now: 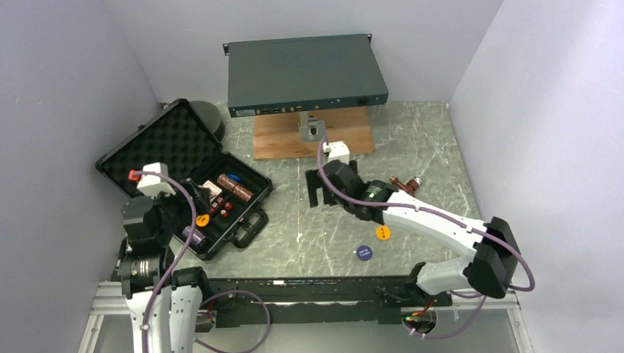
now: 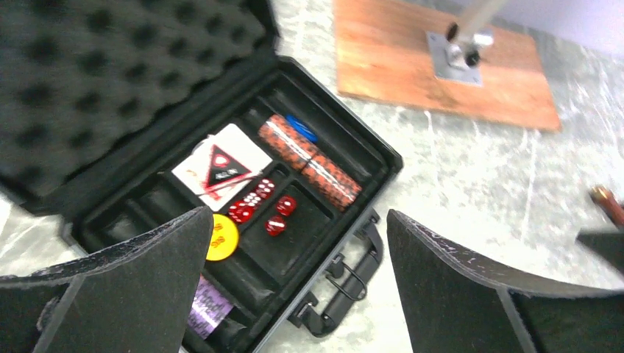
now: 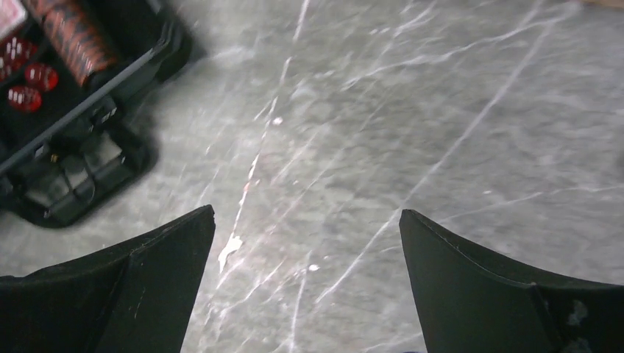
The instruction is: Pack up texas hold em set
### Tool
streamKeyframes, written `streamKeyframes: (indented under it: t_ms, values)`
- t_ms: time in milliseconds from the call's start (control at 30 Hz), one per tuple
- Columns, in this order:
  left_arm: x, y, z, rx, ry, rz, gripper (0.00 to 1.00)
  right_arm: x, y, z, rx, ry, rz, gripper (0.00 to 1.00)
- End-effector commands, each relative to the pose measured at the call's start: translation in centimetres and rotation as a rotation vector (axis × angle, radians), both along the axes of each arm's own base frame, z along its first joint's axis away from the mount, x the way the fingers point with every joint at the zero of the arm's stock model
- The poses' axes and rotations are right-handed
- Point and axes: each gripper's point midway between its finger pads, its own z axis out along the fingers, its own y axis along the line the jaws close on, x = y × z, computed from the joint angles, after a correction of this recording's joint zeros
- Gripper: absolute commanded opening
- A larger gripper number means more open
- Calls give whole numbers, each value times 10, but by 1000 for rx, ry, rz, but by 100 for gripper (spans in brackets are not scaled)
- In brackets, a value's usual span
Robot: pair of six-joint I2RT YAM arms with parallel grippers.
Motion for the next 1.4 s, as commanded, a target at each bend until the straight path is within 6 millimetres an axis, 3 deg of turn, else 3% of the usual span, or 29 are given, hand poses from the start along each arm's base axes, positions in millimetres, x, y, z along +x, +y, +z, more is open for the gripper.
streamKeyframes:
  t_ms: [0, 200, 333, 500, 567, 700, 800, 967, 1367]
  values:
    - [16, -39, -3, -18, 33, -240, 93, 38, -48, 40, 37, -111, -139, 100]
    - [23, -91, -26, -69, 163, -426, 91, 67, -110, 60, 41, -168, -316, 100]
    - [27, -131, -45, -80, 234, -524, 90, 74, -140, 63, 65, -170, -393, 100]
    - [29, -182, -65, 36, 302, -614, 92, 67, -160, 70, 82, -221, -454, 100]
    - [28, -210, -63, 88, 290, -686, 92, 65, -167, 72, 84, -238, -485, 100]
    - [15, -267, -65, 236, 266, -820, 93, 62, -183, 74, 80, -262, -578, 100]
    - [9, -301, -79, 326, 301, -880, 91, 59, -195, 79, 96, -286, -651, 100]
    - [-4, -355, -92, 339, 298, -974, 91, 53, -215, 84, 133, -324, -786, 100]
    - [-22, -421, -130, 361, 351, -1018, 89, 33, -248, 97, 233, -411, -987, 100]
